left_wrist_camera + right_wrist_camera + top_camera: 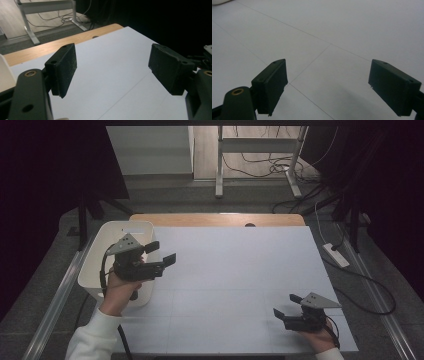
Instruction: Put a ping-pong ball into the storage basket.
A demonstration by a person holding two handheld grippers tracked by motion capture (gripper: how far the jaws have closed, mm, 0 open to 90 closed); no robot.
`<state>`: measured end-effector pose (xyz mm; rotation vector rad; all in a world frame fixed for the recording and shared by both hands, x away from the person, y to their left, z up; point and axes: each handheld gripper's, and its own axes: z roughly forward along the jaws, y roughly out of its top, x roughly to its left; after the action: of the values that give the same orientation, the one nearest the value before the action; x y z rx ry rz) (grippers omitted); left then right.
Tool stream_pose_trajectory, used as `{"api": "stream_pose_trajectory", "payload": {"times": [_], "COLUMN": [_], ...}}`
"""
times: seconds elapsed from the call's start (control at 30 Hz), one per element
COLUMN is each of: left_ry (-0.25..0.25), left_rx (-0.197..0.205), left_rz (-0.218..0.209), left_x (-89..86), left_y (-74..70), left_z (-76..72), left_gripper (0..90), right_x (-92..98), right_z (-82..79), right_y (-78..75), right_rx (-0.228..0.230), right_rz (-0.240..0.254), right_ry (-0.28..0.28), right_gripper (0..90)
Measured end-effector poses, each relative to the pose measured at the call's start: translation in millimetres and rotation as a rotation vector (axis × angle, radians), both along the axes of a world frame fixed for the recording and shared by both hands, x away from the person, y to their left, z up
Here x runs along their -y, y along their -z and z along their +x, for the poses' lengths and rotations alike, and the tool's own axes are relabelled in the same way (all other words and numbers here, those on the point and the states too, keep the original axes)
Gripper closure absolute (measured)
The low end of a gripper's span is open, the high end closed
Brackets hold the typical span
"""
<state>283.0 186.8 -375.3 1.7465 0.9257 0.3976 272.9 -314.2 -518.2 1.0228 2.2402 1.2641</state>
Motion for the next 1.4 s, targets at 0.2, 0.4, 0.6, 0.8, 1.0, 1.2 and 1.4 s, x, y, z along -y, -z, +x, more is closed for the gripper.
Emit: {"api": "stream_pose_trajectory", "payload": {"times": [0.2, 0.4, 0.6, 0.8, 1.0, 1.2, 1.4], "left_ry": [0.046, 0.067, 0.089, 0.102, 0.122, 0.101, 0.059], "left_rx": [0.004, 0.007, 0.004, -0.004, -0.023, -0.048, -0.074], "left_rz": [0.012, 0.025, 0.048, 0.069, 0.111, 0.130, 0.141], "left_x": [16.3, 24.0, 32.9, 39.2, 43.9, 37.1, 26.5], "left_y": [6.1, 13.7, 27.9, 42.0, 63.8, 84.7, 101.4], "left_z": [-7.6, -18.2, -34.0, -46.3, -59.3, -65.1, -63.6], "left_gripper": [23.6, 23.5, 23.4, 23.5, 23.5, 23.4, 23.3], "right_x": [2.4, 2.7, 3.0, 1.8, 2.6, 1.5, 1.1], "right_z": [-1.4, -2.4, -3.5, -3.5, -4.2, -3.4, -3.9], "right_y": [-0.3, -0.2, -0.4, -0.2, -0.5, 0.5, 0.8], "right_rx": [0.001, 0.003, 0.000, 0.001, 0.000, -0.001, -0.005], "right_rz": [0.004, 0.004, 0.001, 0.000, 0.003, -0.002, -0.001], "right_ry": [0.007, 0.009, 0.012, 0.008, 0.013, 0.009, 0.014], "right_gripper": [15.6, 15.6, 15.6, 15.6, 15.6, 15.6, 15.6]}}
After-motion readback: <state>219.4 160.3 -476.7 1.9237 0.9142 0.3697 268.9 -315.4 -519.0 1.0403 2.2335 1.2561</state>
